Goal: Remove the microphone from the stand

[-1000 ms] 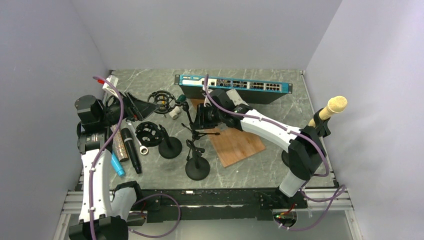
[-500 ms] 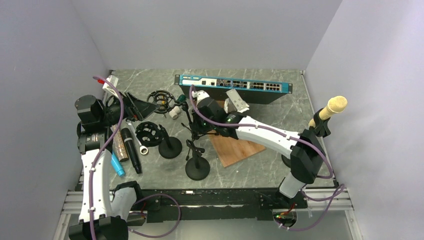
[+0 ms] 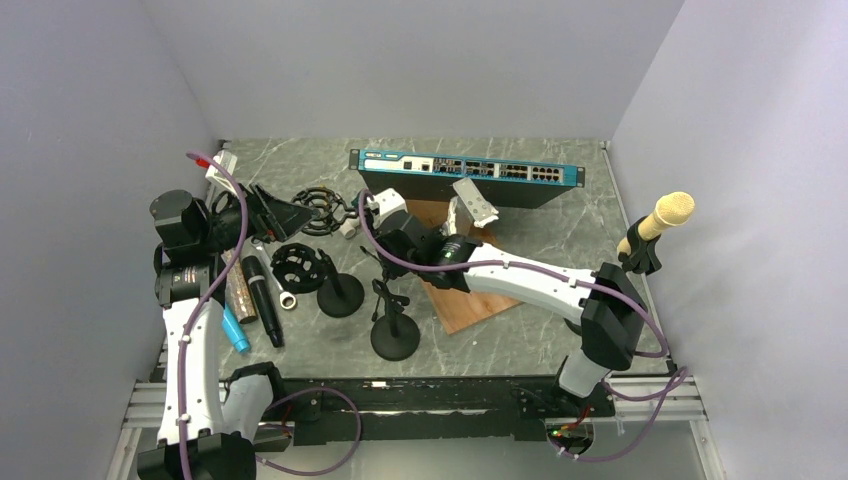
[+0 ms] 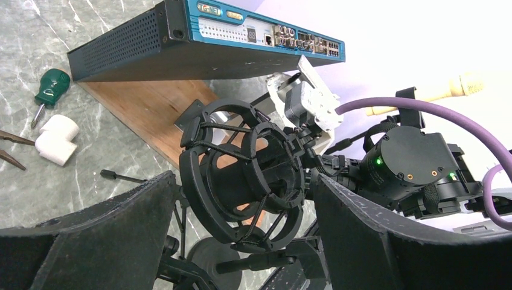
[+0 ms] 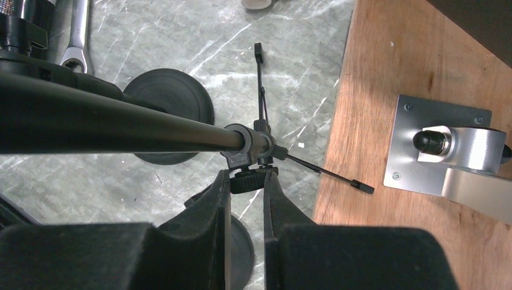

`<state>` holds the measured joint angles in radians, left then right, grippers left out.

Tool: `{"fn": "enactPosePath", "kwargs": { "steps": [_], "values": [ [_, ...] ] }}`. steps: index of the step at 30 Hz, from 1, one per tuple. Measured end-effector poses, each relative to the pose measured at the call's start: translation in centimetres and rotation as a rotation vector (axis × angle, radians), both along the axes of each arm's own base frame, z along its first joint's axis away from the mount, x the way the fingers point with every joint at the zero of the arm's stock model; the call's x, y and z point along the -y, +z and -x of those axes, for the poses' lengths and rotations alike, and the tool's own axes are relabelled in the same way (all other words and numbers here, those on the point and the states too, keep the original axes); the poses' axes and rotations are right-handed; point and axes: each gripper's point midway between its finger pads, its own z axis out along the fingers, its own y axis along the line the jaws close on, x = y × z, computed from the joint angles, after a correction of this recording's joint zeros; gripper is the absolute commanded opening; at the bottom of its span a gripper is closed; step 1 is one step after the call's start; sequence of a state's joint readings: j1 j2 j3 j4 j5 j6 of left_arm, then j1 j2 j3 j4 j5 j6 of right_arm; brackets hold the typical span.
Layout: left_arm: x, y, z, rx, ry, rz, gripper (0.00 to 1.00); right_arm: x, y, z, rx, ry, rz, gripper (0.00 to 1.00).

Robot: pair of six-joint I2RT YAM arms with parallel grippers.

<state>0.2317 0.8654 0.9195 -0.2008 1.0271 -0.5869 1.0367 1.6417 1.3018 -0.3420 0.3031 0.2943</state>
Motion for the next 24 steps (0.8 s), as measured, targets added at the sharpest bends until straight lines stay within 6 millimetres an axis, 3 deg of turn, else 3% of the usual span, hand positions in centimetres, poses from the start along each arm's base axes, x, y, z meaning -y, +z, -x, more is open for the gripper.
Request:
{"fn": "enactPosePath", "kwargs": {
  "steps": [2, 6, 9, 11, 18, 21, 24],
  "values": [
    [0.0, 0.0, 0.0, 0.000, 0.000, 0.000, 0.87, 0.0, 0.0, 0.0, -0.003, 0.000, -0.001, 0.02],
    [0.0, 0.0, 0.0, 0.000, 0.000, 0.000, 0.87, 0.4, -0.3, -0.5, -0.044, 0.006, -0.022, 0.40],
    [0.0, -0.1, 0.0, -0.003, 0.000, 0.000, 0.87, 0.9, -0.6, -1.0, -0.114, 0.016, -0.080, 0.57],
    [0.0, -0.1, 0.0, -0.003, 0.001, 0.000, 0.87, 2.3, -0.9, -2.0, -0.170, -0.003, -0.129, 0.63],
    [0.1, 0.0, 0.0, -0.002, -0.001, 0.000, 0.87, 3.1, -1.1, -1.8, -0.332, 0.040, -0.263, 0.64],
    [0.1, -0.1, 0.0, -0.003, -0.001, 0.000, 0.87, 2.5, -0.6, -1.2, -0.371, 0.066, -0.306, 0.57],
    [0.1, 0.0, 0.0, -0.002, -0.001, -0.001, 0.87, 2.0, -0.2, -0.7, -0.395, 0.090, -0.338, 0.43]
  ]
}}
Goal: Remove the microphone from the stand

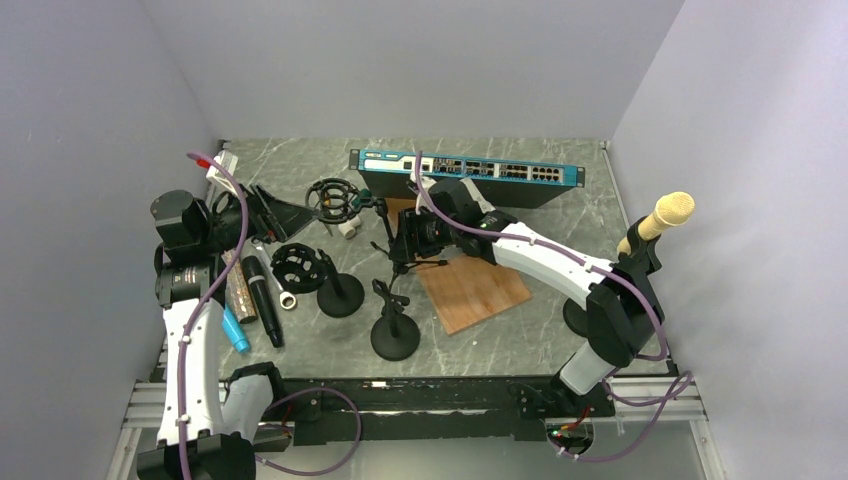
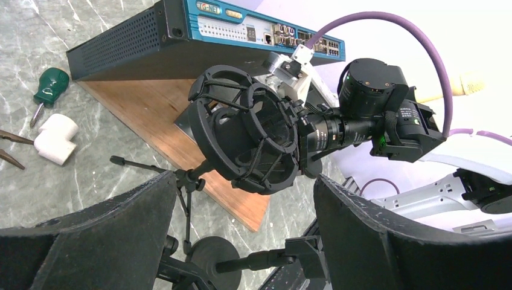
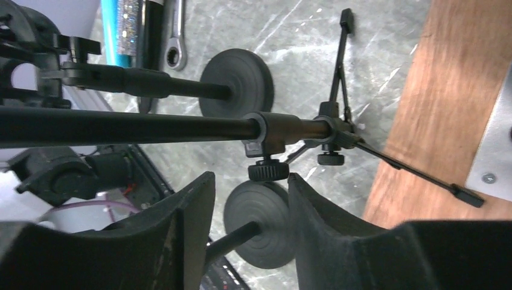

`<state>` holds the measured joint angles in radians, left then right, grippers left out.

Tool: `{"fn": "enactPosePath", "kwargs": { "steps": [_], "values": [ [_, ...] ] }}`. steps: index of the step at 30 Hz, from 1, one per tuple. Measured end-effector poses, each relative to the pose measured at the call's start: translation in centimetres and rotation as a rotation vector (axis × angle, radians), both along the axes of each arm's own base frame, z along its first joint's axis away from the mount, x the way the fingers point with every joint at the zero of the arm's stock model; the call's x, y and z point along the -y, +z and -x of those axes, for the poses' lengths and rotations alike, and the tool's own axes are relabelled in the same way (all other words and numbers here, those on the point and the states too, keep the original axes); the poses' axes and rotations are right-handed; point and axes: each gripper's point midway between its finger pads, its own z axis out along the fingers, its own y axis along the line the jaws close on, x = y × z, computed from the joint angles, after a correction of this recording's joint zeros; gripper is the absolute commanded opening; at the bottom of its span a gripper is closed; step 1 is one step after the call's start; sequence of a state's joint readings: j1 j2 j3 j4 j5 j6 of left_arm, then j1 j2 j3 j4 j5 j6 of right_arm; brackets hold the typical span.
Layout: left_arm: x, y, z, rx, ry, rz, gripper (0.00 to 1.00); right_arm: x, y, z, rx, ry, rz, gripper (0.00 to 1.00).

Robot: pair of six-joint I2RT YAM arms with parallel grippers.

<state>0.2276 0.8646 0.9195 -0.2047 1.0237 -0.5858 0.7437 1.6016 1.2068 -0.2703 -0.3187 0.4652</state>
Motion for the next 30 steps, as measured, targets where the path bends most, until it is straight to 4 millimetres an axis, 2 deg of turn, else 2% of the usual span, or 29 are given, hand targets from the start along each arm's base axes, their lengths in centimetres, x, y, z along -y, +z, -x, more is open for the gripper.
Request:
{"fn": "enactPosePath", "kwargs": {
  "steps": [6, 11, 18, 23, 27, 30],
  "values": [
    [0.0, 0.1, 0.1, 0.006, -0.001, -0.003, 0.87, -0.2, 0.1, 0.1, -0.009, 0.004, -0.013, 0.00],
    [0.0, 0.1, 0.1, 0.006, 0.000, -0.002, 0.87, 0.1, -0.5, 0.0, 0.028, -0.002, 0.040, 0.00],
    [0.0, 0.1, 0.1, 0.005, 0.000, -0.003, 0.87, -0.1, -2.3, 0.2, 0.157, -0.009, 0.234, 0.00],
    [0.0, 0.1, 0.1, 0.005, 0.000, -0.002, 0.87, -0.3, -2.1, 0.4, 0.277, -0.019, 0.346, 0.00],
    [0.1, 0.1, 0.1, 0.005, -0.002, -0.002, 0.87, 0.3, -2.1, -0.2, 0.302, -0.043, 0.380, 0.00],
    [0.1, 0.1, 0.1, 0.005, -0.003, -0.002, 0.87, 0.6, -2.2, -0.4, 0.290, -0.051, 0.378, 0.18]
  ]
}}
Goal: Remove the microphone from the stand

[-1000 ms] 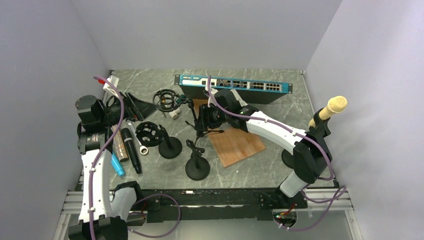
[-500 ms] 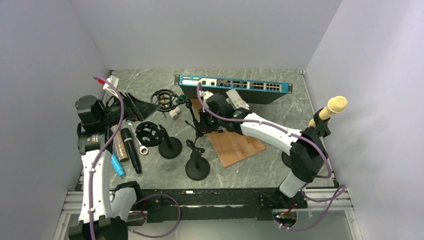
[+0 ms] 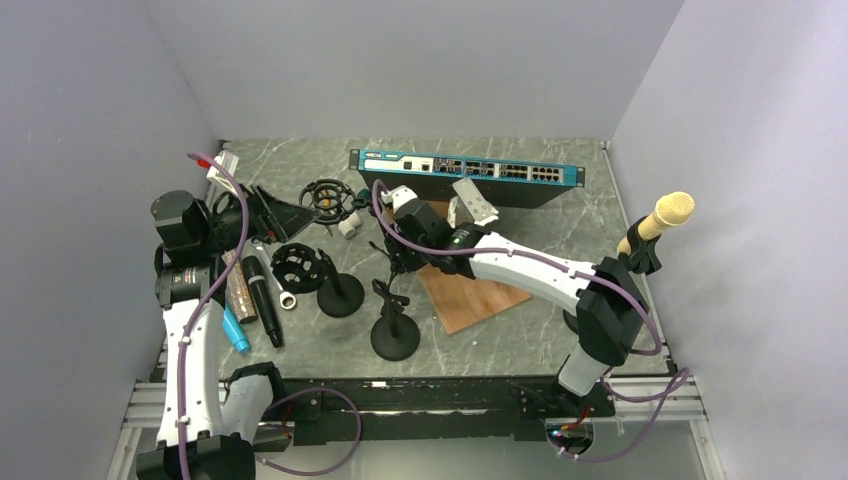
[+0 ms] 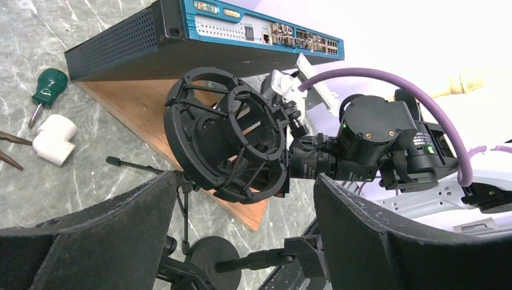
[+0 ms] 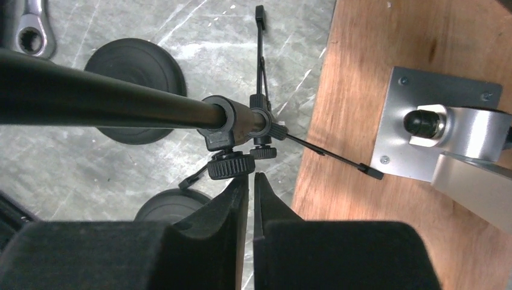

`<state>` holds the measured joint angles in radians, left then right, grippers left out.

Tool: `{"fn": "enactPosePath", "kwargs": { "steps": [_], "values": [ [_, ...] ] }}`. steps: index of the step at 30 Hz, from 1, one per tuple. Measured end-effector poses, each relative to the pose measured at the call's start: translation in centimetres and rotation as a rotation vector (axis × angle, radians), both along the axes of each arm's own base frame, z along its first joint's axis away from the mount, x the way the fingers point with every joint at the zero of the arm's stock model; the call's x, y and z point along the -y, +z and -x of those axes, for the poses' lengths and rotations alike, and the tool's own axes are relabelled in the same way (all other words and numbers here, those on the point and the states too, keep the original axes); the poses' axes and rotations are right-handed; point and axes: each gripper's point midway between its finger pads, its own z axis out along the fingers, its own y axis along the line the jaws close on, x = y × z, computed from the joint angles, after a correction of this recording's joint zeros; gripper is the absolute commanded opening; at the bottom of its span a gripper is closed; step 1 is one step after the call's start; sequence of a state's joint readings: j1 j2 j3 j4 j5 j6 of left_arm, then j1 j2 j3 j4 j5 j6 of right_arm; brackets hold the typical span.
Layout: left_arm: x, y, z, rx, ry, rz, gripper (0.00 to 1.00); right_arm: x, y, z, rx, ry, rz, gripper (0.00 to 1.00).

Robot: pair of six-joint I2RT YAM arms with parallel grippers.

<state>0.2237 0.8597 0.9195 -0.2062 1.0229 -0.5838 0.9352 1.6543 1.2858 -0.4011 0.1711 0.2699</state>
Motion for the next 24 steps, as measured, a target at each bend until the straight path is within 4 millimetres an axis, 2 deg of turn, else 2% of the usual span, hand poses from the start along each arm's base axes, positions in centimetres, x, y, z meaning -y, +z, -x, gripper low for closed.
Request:
{"fn": "enactPosePath", "kwargs": {
  "steps": [3, 10, 18, 24],
  "values": [
    [0.0, -0.1, 0.0, -0.004, -0.003, 0.002, 0.87, 0.1, 0.0, -0.1, -0.035, -0.007, -0.030, 0.31],
    [0.0, -0.6, -0.5, -0.030, -0.003, 0.009, 0.87, 0.4, 0.9, -0.5, -0.099, -0.027, -0.116, 0.48],
    [-0.3, -0.8, -0.9, -0.040, 0.025, 0.008, 0.87, -0.4, 1.9, 0.1, -0.143, 0.008, -0.192, 0.53],
    [-0.5, -1.2, -1.4, -0.065, 0.043, 0.008, 0.88, -1.6, 2.4, 0.5, -0.182, 0.031, -0.271, 0.51]
  ]
}}
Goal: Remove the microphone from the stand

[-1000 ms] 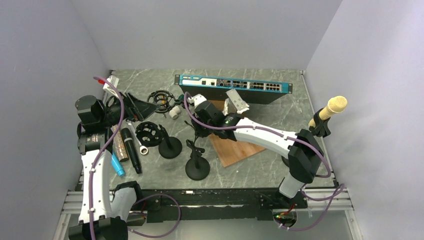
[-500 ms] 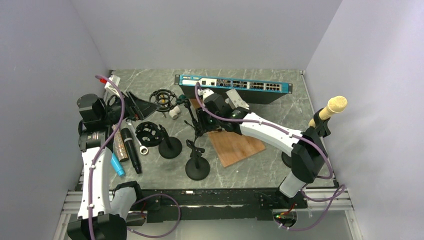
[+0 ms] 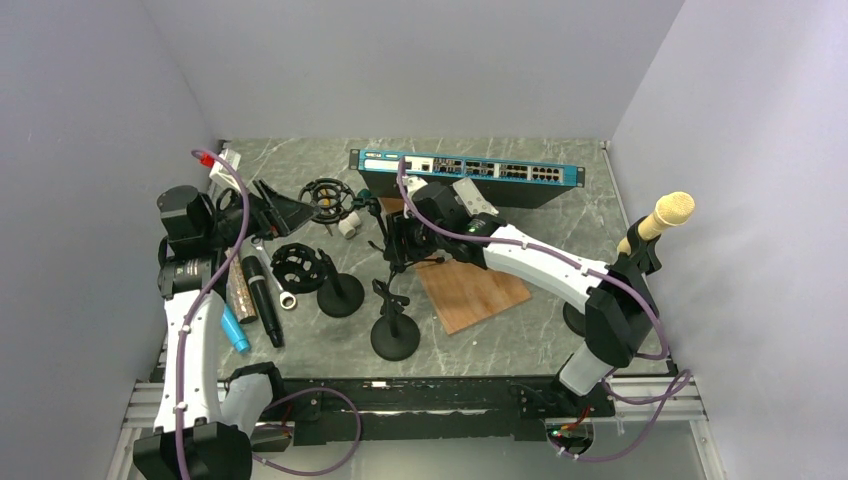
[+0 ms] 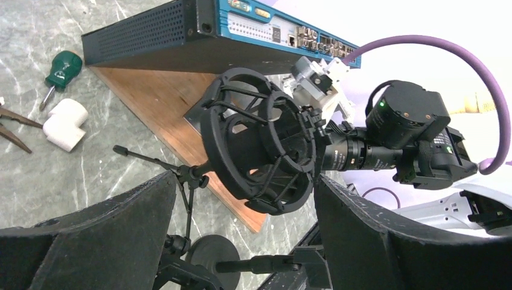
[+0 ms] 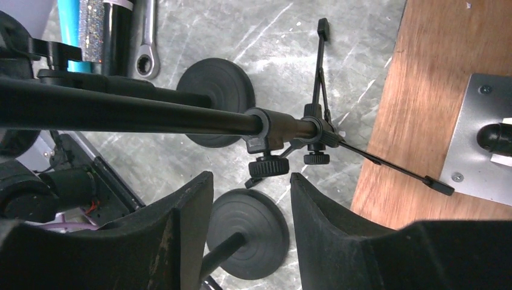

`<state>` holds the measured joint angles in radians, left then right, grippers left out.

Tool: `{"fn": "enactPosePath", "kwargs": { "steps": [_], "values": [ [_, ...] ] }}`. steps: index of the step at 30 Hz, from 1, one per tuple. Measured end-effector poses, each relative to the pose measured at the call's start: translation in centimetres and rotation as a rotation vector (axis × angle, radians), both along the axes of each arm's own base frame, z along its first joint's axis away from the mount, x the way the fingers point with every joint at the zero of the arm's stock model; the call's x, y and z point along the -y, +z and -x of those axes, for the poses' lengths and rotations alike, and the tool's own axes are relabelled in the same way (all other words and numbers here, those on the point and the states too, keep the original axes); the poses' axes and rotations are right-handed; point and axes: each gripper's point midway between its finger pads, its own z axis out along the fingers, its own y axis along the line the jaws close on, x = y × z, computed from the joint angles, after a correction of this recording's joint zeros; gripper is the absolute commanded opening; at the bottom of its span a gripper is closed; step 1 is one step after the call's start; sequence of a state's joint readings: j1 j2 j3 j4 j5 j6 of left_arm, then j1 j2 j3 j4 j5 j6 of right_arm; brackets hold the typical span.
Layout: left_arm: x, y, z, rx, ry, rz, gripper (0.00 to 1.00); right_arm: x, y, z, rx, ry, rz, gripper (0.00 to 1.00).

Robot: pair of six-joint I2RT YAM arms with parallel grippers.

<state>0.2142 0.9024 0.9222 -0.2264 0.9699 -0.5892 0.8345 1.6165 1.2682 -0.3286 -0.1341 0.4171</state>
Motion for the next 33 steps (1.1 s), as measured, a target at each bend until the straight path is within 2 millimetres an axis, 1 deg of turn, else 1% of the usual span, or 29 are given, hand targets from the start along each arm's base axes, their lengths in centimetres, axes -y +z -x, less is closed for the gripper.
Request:
{"fn": "enactPosePath", "kwargs": {
  "steps": [4, 10, 12, 15, 16, 20, 23, 27, 31, 33],
  "values": [
    [-0.2, -0.6, -0.2, -0.034, 0.018, 0.002, 0.88, -0.2, 0.2, -0.3, 0.004, -0.017, -0.009, 0.41],
    [-0.4, -0.5, -0.3, -0.044, 0.033, 0.000, 0.88, 0.0, -0.3, -1.2, 0.016, -0.046, 0.010, 0.33],
    [-0.4, -0.2, -0.3, -0.039, 0.036, -0.002, 0.88, 0.0, -0.3, -1.3, 0.023, -0.049, 0.011, 0.24],
    [-0.4, -0.1, -0.4, -0.034, 0.041, -0.004, 0.88, 0.1, -0.3, -1.4, 0.032, -0.043, 0.016, 0.03],
    [-0.4, -0.1, -0.4, -0.035, 0.040, -0.004, 0.87, 0.1, -0.3, -1.5, 0.036, -0.040, 0.018, 0.00],
    [-0.1, 0.0, -0.4, -0.034, 0.034, -0.001, 0.87, 0.2, -0.4, -1.6, 0.062, -0.029, 0.033, 0.00],
    [0.8, 0.3, -0.3, -0.026, 0.006, 0.009, 0.86, 0.2, -0.4, -1.7, 0.097, -0.021, 0.049, 0.00],
    [2.3, 0.4, -0.3, -0.032, -0.046, 0.022, 0.86, 0.2, -0.4, -1.8, 0.189, -0.015, 0.117, 0.00],
    [2.7, 0.3, -0.5, -0.036, -0.051, 0.026, 0.86, 0.2, -0.3, -1.8, 0.312, -0.024, 0.216, 0.00],
    [2.7, 0.3, -0.6, -0.034, -0.046, 0.025, 0.86, 0.1, -0.2, -1.5, 0.347, -0.036, 0.238, 0.00]
  ]
}}
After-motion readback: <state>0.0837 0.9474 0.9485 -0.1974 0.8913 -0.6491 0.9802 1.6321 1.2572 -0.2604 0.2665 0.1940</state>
